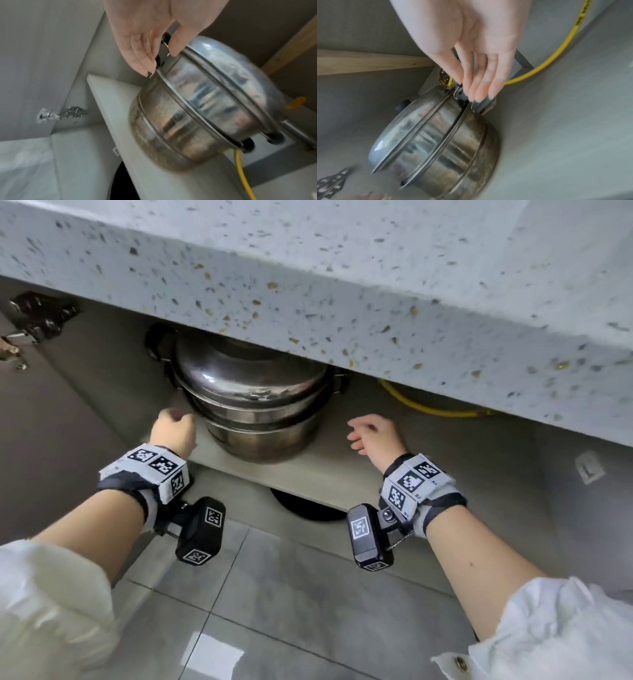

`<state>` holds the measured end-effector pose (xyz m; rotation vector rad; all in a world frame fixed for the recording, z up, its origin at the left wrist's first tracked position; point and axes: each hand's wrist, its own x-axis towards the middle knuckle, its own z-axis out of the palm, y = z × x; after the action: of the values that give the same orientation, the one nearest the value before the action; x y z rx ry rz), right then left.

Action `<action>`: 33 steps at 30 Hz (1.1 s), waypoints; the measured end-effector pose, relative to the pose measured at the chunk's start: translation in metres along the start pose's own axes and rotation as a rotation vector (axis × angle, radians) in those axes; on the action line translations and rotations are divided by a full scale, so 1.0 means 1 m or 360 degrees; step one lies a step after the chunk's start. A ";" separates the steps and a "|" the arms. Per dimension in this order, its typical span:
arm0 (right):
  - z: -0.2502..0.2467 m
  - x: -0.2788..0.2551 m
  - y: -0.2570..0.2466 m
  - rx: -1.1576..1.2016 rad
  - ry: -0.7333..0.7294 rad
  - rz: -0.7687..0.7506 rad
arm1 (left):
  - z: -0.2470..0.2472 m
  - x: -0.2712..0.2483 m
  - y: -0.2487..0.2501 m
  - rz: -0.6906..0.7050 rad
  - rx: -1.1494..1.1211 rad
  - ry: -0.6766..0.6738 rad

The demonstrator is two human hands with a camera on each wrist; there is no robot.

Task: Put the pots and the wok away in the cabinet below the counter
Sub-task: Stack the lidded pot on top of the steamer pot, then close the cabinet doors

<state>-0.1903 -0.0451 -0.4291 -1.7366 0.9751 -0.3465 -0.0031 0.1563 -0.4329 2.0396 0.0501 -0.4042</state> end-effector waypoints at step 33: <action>-0.348 -0.340 -0.033 -0.0906 0.0556 0.1036 | 0.054 -0.434 0.177 0.0278 0.0199 -0.1169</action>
<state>-0.6122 -0.0148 -0.1872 -1.7495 1.9666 0.0721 -0.3904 0.0820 -0.1740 1.8809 -0.6070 -1.0350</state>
